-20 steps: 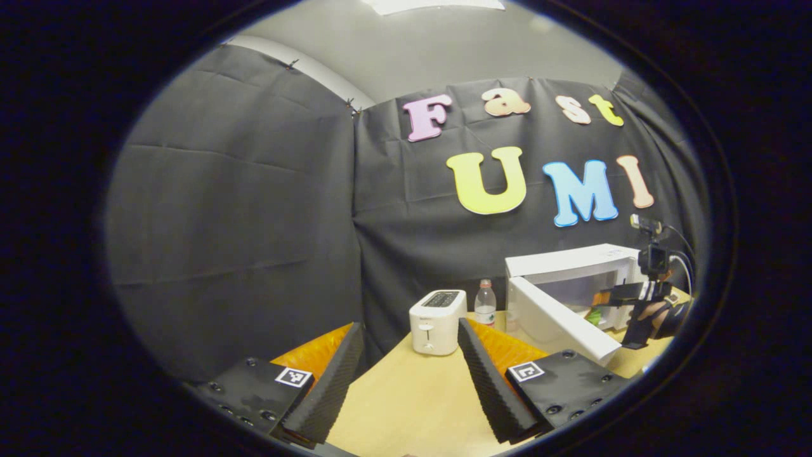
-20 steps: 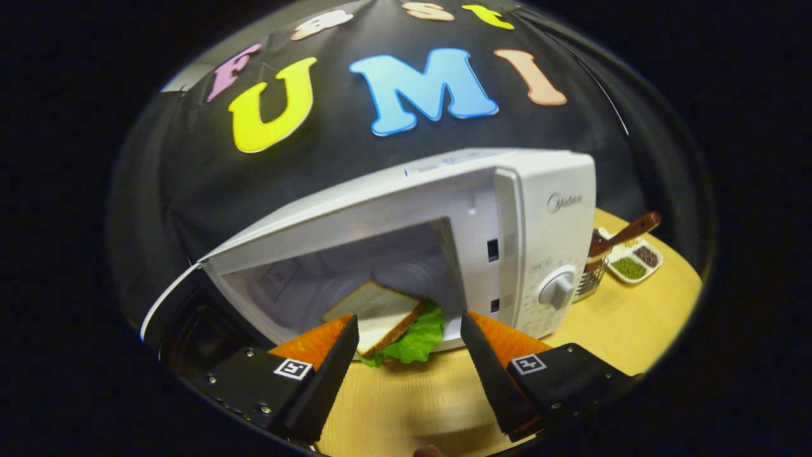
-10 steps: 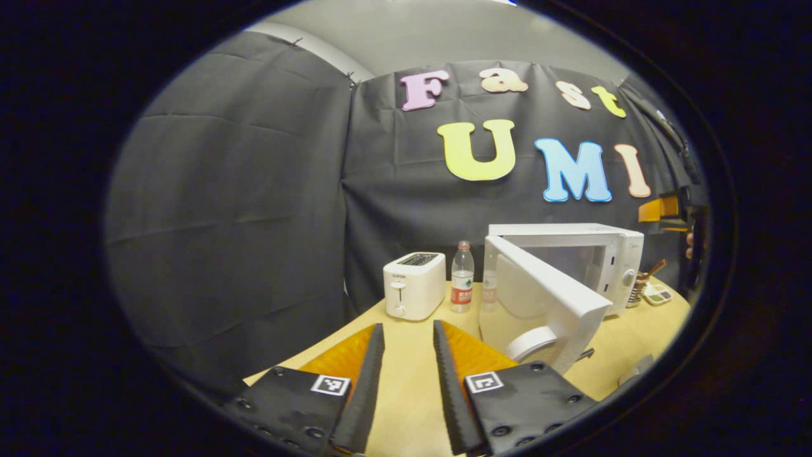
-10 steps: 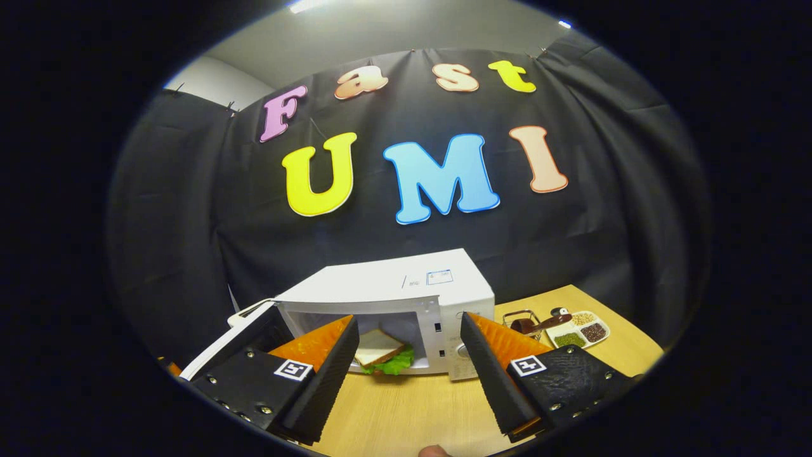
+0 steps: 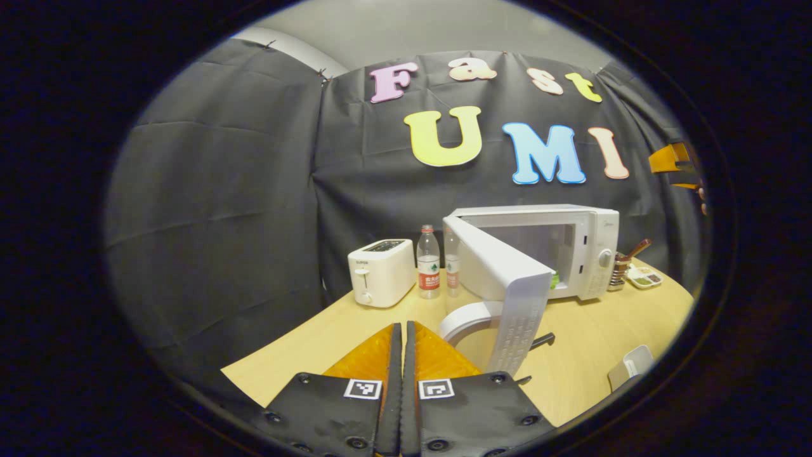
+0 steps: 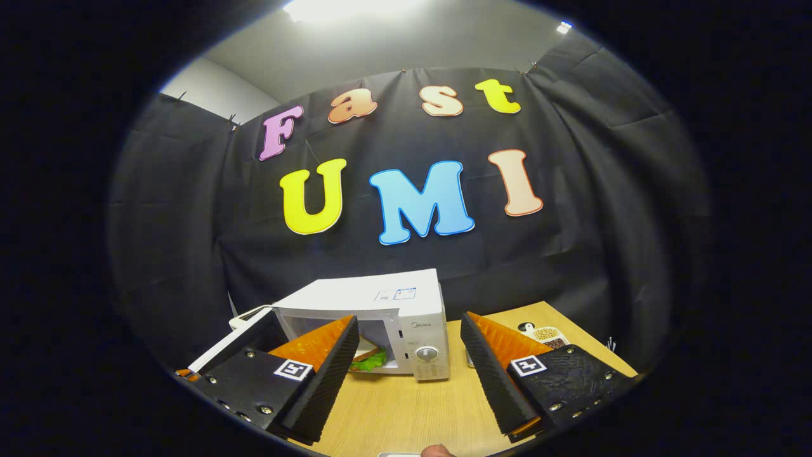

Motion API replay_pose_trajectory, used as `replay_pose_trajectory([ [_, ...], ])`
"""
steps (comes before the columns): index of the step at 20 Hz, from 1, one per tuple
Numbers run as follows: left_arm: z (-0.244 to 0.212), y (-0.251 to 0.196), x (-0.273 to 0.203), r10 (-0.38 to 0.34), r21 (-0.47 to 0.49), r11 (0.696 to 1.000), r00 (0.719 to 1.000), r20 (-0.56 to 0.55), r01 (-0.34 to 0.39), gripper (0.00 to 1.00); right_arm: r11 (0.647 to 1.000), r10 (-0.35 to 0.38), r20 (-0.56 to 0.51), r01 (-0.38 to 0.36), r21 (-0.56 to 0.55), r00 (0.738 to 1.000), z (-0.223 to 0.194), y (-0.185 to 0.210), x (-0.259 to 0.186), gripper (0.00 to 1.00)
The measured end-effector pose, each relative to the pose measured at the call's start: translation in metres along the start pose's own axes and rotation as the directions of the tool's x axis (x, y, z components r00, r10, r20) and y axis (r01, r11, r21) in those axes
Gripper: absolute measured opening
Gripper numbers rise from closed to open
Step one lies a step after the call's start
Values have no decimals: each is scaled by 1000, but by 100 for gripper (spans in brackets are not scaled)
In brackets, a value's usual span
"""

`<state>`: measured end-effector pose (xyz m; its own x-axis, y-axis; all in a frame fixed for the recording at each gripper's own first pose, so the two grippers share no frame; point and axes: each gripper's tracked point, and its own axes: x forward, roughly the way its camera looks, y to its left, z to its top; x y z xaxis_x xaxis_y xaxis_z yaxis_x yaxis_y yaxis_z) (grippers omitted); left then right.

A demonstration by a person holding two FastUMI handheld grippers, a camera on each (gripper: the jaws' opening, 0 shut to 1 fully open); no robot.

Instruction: Open the microwave oven with the left hand, put the food in, and close the microwave oven.

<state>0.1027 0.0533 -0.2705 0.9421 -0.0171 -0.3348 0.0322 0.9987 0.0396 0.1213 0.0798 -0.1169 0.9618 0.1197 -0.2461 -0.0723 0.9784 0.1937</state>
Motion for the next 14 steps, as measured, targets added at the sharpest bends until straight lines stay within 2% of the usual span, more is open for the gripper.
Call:
replay_pose_trajectory([
  [1,0,-11,-1,-27,3,1000,1000,-6,27,0,1000,-7,-10,7,-5,1000,-3,-5,-4,98],
  [2,-1,-21,0,-50,15,999,999,-8,51,7,1000,-13,-16,13,-13,1000,-4,-10,-7,98],
  [8,15,-94,14,-205,53,977,979,5,205,7,997,-71,-8,71,-9,997,1,-36,-25,98],
  [14,29,-164,37,-365,62,929,931,-3,364,7,992,-122,11,123,-32,992,9,-51,-39,98],
])
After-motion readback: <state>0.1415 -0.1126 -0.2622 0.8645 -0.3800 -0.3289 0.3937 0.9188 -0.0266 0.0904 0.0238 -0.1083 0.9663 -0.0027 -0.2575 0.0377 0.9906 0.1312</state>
